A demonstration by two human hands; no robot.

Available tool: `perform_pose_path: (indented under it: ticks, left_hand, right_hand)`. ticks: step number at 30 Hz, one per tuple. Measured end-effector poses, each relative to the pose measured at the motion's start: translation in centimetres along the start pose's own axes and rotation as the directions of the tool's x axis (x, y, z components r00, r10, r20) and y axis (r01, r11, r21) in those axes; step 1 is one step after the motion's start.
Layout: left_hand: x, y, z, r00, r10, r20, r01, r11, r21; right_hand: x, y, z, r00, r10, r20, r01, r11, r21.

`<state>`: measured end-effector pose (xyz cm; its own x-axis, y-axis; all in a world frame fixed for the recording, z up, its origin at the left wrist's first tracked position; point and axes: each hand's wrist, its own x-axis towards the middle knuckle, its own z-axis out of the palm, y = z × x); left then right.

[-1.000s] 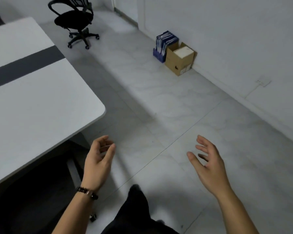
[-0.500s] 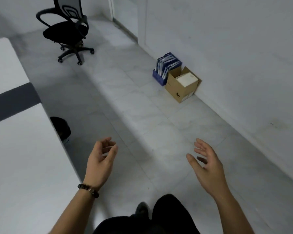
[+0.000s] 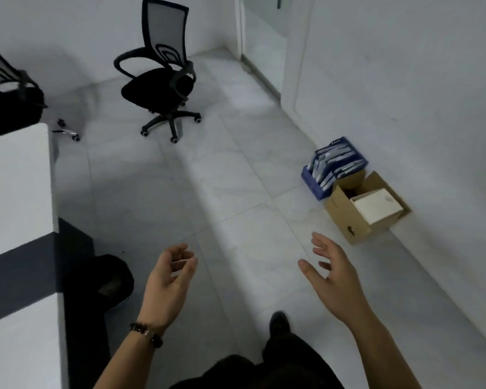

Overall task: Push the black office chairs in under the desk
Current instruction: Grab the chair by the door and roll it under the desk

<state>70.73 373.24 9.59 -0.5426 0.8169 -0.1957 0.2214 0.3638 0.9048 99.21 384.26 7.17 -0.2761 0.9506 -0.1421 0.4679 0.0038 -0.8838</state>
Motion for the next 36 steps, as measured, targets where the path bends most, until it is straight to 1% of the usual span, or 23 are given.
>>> perform_pose_path:
  ticks: [4, 7, 10, 14, 17, 21, 24, 27, 29, 32, 34, 36]
  left_hand:
    - [10.1, 4.1, -1.4, 0.989, -0.021, -0.145, 0.013, 0.998, -0.059]
    - [17.9, 4.5, -1.8, 0.969, -0.104, -0.222, 0.072, 0.987, -0.147]
    - [27.3, 3.8, -1.4, 0.945, -0.193, -0.264, 0.128, 0.961, -0.246]
    - [41.6, 5.4, -1.8, 0.949, -0.212, -0.234, 0.151, 0.956, -0.252]
    - [52.4, 9.5, -3.3, 0.967, -0.158, -0.201, 0.109, 0.966, -0.234]
    - [65.8, 16.0, -4.7, 0.989, -0.075, -0.129, 0.049, 0.979, -0.195]
    - [75.7, 19.0, -4.0, 0.996, -0.052, -0.079, 0.036, 0.981, -0.190]
    - [85.3, 19.7, -1.4, 0.993, -0.104, -0.050, 0.090, 0.968, -0.234]
    - [91.6, 20.2, 0.4, 0.986, -0.158, -0.057, 0.140, 0.959, -0.248]
    - [100.6, 22.4, 1.7, 0.975, -0.213, -0.059, 0.195, 0.955, -0.224]
    - [106.3, 25.1, 1.3, 0.977, -0.195, -0.083, 0.176, 0.965, -0.193]
    - [111.9, 28.0, 0.4, 0.976, -0.163, -0.143, 0.137, 0.974, -0.178]
  right_hand:
    - [14.6, -5.9, 1.3, 0.986, -0.073, 0.151, 0.081, 0.996, -0.048]
    - [24.6, -8.4, 4.2, 0.974, -0.098, 0.203, 0.103, 0.995, -0.012]
    - [34.6, -9.3, 8.1, 0.967, -0.102, 0.234, 0.110, 0.994, -0.023]
    - [46.9, -12.1, 11.8, 0.971, -0.075, 0.226, 0.083, 0.996, -0.024]
    - [55.4, -16.4, 12.5, 0.977, -0.086, 0.194, 0.091, 0.996, -0.017]
    - [66.0, -21.1, 12.3, 0.990, -0.096, 0.101, 0.096, 0.995, 0.004]
    - [74.7, -22.0, 13.0, 0.995, -0.081, 0.065, 0.081, 0.997, 0.004]
    - [84.3, -21.2, 14.6, 0.996, -0.064, 0.054, 0.064, 0.998, -0.003]
    - [91.3, -20.9, 15.7, 0.996, -0.056, 0.064, 0.057, 0.998, -0.011]
    - [102.3, -22.7, 16.7, 0.987, -0.058, 0.149, 0.065, 0.997, -0.040]
    - [109.5, -25.5, 17.0, 0.974, -0.098, 0.204, 0.111, 0.992, -0.053]
    - [116.7, -28.7, 17.2, 0.959, -0.140, 0.246, 0.157, 0.986, -0.053]
